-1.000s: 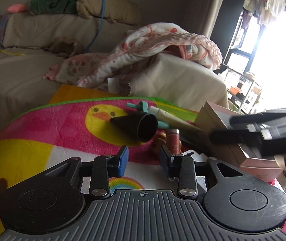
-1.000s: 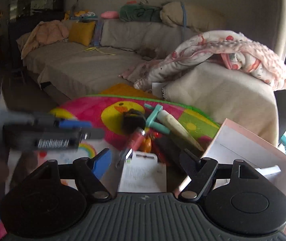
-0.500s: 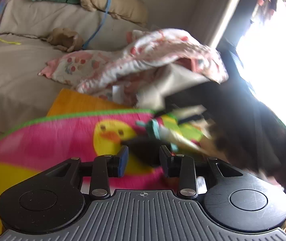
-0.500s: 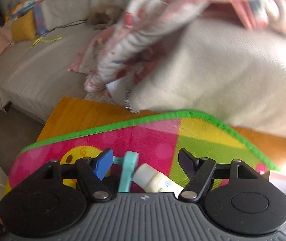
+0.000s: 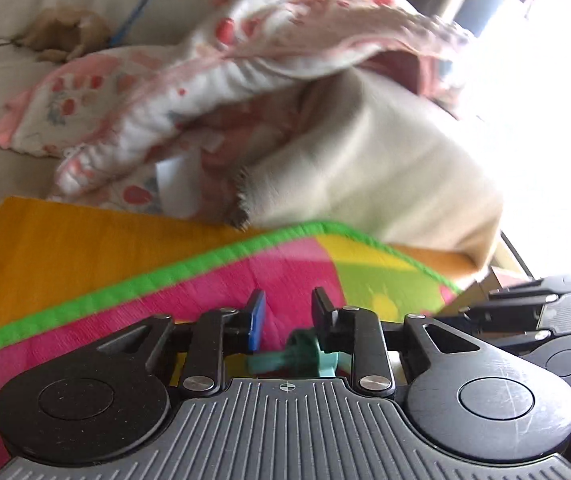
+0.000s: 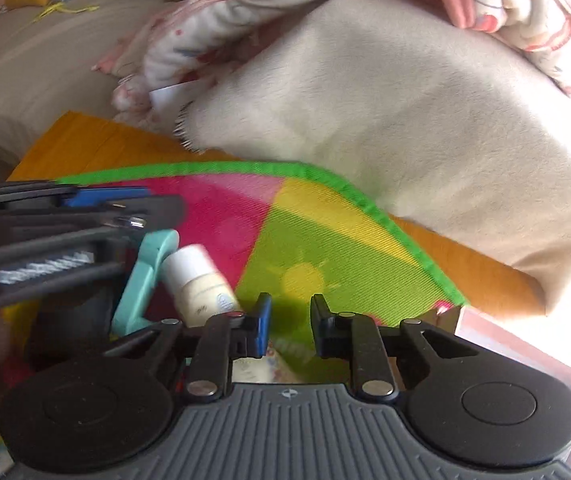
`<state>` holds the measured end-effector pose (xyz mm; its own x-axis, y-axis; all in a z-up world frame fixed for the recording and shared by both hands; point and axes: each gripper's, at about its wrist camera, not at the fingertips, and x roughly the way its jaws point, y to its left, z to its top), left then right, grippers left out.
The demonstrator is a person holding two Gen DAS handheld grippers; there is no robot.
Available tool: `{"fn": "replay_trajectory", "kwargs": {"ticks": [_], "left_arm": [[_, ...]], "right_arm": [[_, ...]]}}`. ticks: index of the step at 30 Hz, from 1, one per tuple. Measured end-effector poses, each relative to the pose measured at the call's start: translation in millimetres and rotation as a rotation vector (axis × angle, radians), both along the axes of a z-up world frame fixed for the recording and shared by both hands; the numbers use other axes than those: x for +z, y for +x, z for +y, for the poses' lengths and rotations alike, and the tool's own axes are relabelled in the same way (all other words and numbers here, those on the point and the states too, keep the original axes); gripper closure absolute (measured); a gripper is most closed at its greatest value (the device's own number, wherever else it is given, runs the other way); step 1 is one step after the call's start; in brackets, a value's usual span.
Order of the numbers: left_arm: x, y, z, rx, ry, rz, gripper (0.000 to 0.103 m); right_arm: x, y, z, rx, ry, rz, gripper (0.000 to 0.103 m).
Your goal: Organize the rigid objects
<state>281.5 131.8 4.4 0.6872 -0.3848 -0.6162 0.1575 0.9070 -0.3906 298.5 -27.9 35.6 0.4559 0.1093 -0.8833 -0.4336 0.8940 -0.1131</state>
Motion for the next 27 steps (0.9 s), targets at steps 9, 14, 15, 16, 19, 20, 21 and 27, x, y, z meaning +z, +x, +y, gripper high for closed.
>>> {"fn": "replay_trajectory", "kwargs": {"ticks": [9,14,15,16,19,20,21,27], "left_arm": [[-6.0,-82.5,9.0,-0.018,-0.090,-0.008,0.081],[-10.8,-130.1,11.9,0.002,-0.153,-0.009,0.081],[-10.5,-136.8,11.2,0.000,-0.159,-0.003,0.081],[-10.4,-143.3,9.9,-0.006,-0.162,0.001,0.081],[-11.2,-156.1,5.2,-0.020,-0.172,0.019,0.081],[-11.3,-159.1,3.3,-0.027,-0.176,0.022,0.081],[-11.1,-162.2,0.4,-0.033,-0.175,0.028,0.080],[-7.6,-177.2,-18.7,-0.082,-0.144,0.033,0.071]], "right_arm": [[3.0,-63.4,-5.1,0.110,0.014,0.030,0.086],[8.7,-109.7,-11.6,0.167,0.062,0.063,0.086],[8.9,-118.1,-14.2,0.174,0.077,0.080,0.086],[8.0,-126.0,-17.0,0.181,0.089,0.101,0.085],[9.7,-157.6,-22.6,0.217,0.084,0.091,0.086],[12.7,-169.3,-25.4,0.226,0.076,0.066,0.085],[17.8,-182.8,-29.0,0.242,0.069,0.017,0.085],[46.9,-256.0,-83.8,0.332,0.225,-0.182,0.019]]}}
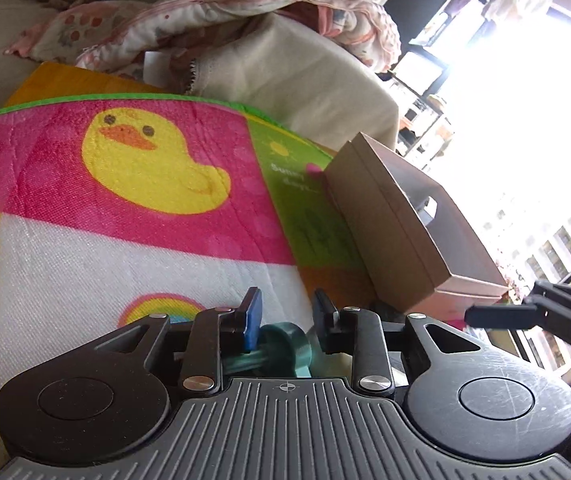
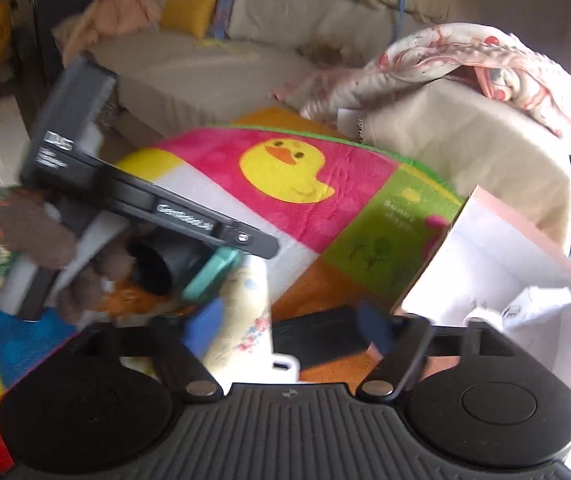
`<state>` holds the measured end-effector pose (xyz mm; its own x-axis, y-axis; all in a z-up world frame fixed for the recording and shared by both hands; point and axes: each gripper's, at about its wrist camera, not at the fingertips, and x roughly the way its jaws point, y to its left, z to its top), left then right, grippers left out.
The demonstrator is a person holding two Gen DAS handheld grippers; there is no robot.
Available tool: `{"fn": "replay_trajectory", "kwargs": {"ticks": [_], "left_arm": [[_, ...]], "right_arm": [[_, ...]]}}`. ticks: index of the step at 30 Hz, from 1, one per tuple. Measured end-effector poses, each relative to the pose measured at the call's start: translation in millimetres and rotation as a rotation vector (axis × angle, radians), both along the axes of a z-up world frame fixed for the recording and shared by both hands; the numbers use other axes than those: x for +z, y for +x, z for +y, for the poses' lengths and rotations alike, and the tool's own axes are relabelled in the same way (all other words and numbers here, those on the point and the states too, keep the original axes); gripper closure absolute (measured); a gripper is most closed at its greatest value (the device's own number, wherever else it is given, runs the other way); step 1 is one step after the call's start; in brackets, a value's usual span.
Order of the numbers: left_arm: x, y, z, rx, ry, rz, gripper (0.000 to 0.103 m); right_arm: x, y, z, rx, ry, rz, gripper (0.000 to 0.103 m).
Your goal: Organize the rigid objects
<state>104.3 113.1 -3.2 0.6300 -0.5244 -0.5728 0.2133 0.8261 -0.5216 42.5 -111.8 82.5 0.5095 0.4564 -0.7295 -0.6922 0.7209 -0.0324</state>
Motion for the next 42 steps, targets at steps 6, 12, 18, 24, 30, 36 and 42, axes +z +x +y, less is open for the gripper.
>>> {"fn": "replay_trajectory", "kwargs": {"ticks": [6,12,18,24,30,36,42], "left_arm": [[31.8,-32.3,-9.1,0.055,0.084,-0.140,0.071],[68.1,-107.5,-28.8,-0.058,0.278,-0.313,0.071],[39.5,-149.2,-59.1,-0.177,0.453,-0.229,0.071],[20.7,-153.2,-70.3,-0.149,0.530,-0.200,0.062],[10.9,-150.7,-91.5,-0.234,0.551,-0.206,0.077],[9.1,-154.5,-120.9,-0.361,0.494,-0.247,0.079],[6.9,-155.3,-146.7,-0.441,0.517,-0.297,0.076]], "right_arm": [[-33.1,-25.2,-21.7,-0.010,-0.004,0.097,0.024],[-44.0,-50.8,-60.3,-0.132,-0.015,0.036,0.034],[-55.9,-57.7,-120.8,-0.367,0.037,0.003,0.034],[-70.8,-67.4,-139.8,-0.432,0.113,-0.009,0.023],[-73.6,-70.0,-133.2,-0.429,0.108,-0.023,0.016],[-74.5,-70.8,-133.0,-0.428,0.106,-0.024,0.015],[-74.7,-70.6,-131.7,-0.428,0.107,-0.023,0.014]]}}
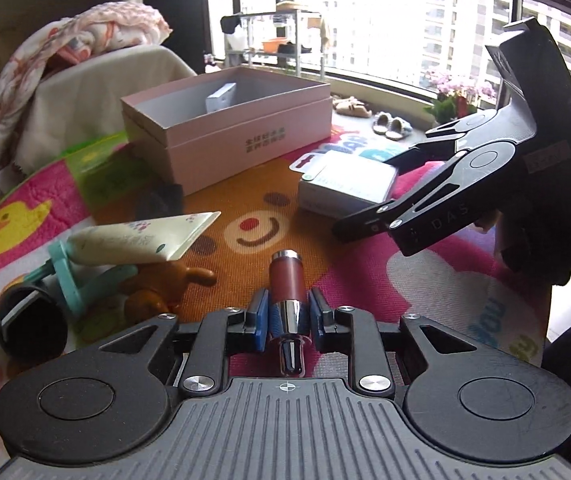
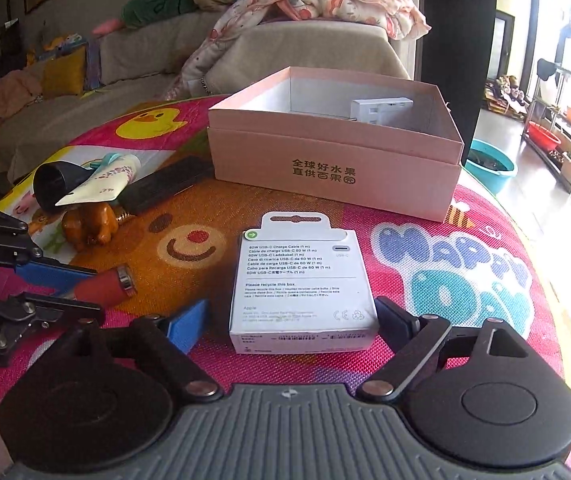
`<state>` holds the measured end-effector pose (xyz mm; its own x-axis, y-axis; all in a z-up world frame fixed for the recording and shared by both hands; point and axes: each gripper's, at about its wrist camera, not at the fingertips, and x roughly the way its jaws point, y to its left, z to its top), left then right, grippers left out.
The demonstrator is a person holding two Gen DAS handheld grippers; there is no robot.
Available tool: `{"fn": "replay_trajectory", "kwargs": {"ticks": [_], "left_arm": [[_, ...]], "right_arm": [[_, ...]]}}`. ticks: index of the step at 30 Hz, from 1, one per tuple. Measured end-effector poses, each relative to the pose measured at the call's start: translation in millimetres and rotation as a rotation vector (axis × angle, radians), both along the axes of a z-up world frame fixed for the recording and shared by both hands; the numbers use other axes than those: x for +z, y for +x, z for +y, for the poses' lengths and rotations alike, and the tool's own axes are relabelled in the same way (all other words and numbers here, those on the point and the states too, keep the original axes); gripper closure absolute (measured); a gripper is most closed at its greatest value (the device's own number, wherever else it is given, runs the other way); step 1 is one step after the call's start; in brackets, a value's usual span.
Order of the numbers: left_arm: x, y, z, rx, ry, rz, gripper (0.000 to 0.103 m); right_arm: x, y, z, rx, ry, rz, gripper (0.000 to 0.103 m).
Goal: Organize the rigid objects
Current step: 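Grasp the red lipstick with the left tool while the right tool grasps the white cable box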
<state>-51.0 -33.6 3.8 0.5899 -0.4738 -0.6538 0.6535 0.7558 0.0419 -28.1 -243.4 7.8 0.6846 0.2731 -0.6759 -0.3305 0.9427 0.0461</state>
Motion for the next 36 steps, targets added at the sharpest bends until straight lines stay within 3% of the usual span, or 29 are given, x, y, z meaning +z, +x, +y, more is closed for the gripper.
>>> {"fn": "replay_trajectory", "kwargs": {"ticks": [7,11,15,20,23,36], "left_arm": [[5.8,-13.5,25.5,0.013,0.103,-0.024,0.074],[6.0,-14.3,40.5,0.088,0.165,-0.051,0.074],[5.9,-2.2,54.5,0.174,0.093,-0.003,0.074],[5.2,8.1,53.6,0.227,0.052,-0.001,0.074],[4.1,9.7,51.4,0.218,0.026,0.010,0.078],[4.3,-3.9,31.7,0.151,-0.036,0.080,0.077]], "right_arm": [[-1.5,1.5,4.1,0.016,-0.004,0.006,0.008],[-2.0,2.2,4.1,0.020,-0.006,0.008,0.007],[-2.3,2.9,3.7,0.019,-0.002,0.013,0.006],[-2.9,4.0,5.7,0.031,-0.001,0.030,0.000],[-3.0,4.4,5.6,0.034,-0.003,0.035,0.000],[-2.7,3.2,4.5,0.044,-0.002,0.036,0.000]]}}
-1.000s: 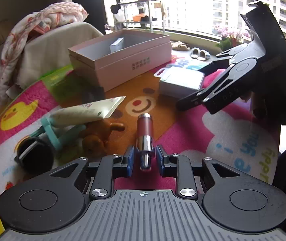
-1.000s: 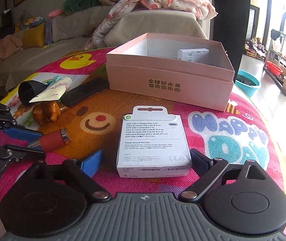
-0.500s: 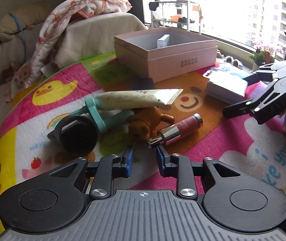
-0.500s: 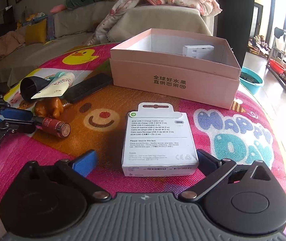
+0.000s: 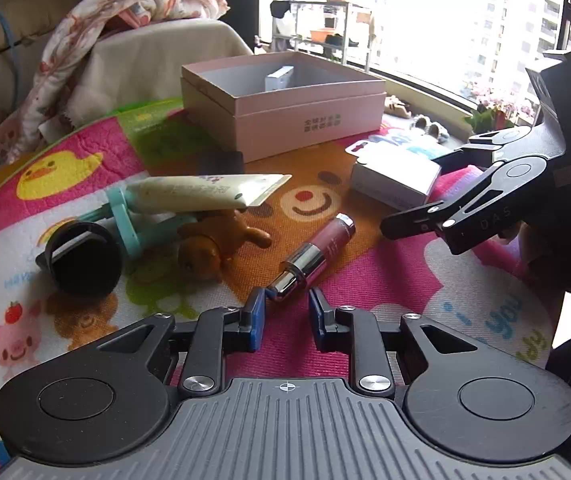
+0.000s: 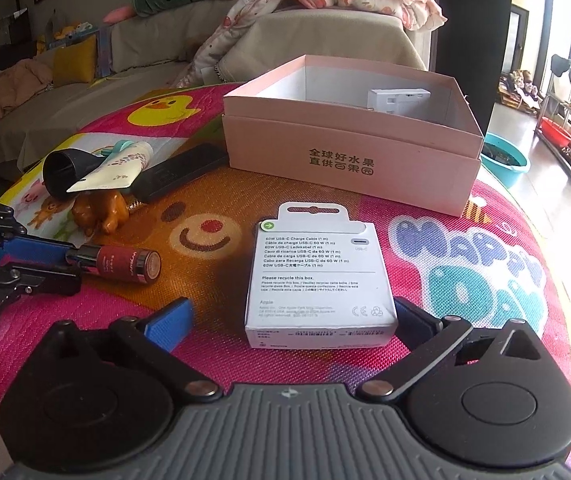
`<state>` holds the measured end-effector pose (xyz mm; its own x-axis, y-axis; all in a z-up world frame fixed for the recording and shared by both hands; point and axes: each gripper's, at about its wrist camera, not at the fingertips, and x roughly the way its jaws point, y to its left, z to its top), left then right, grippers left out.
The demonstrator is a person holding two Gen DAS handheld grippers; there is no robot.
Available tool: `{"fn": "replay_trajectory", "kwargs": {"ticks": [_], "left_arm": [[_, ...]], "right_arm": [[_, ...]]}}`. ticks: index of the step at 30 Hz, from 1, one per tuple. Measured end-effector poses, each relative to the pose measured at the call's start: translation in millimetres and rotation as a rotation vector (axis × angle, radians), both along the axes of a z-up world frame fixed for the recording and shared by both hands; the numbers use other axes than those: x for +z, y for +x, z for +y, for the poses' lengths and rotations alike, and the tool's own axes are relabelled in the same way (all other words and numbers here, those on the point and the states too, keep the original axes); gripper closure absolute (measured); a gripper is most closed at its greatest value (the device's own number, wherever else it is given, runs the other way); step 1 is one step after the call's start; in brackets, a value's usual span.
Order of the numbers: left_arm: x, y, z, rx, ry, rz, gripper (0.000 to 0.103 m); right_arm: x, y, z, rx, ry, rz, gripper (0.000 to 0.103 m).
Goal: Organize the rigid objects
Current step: 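Grasp the red lipstick with the left tool while the right tool grasps the white cable box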
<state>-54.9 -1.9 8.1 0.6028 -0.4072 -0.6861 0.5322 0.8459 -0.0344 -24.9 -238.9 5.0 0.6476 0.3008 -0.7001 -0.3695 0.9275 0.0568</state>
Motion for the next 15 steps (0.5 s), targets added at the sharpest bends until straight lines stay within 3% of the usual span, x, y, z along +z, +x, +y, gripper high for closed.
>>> {"fn": "replay_trajectory", "kwargs": {"ticks": [1,4,5,8,15], "left_arm": [[-0.1,-0.7,-1.3,0.004,-0.011,0.007,0.076],[-1.8,-4.4,-5.7,-0.013,-0.037,0.015,0.054],[-2.2,-5.8,-8.0,-0.026,-0.028,0.009,0.051],[-1.2,-6.9,-12.6,-0.045,0.015,-0.003,0.051],[-1.5,-8.9,-13.7,-0.043,0.009,-0.011,0.051]], "right_arm": [[0.0,0.0,-0.1,0.000,0.001,0.000,0.000],[0.0,-0.1,-0.3,-0.001,0.002,0.000,0.000],[0.1,-0.1,-0.2,-0.001,0.003,0.000,0.000],[0.4,-0.6,-0.3,-0.002,0.005,-0.002,0.000],[0.0,-1.9,0.4,-0.006,0.001,-0.006,0.000]]}}
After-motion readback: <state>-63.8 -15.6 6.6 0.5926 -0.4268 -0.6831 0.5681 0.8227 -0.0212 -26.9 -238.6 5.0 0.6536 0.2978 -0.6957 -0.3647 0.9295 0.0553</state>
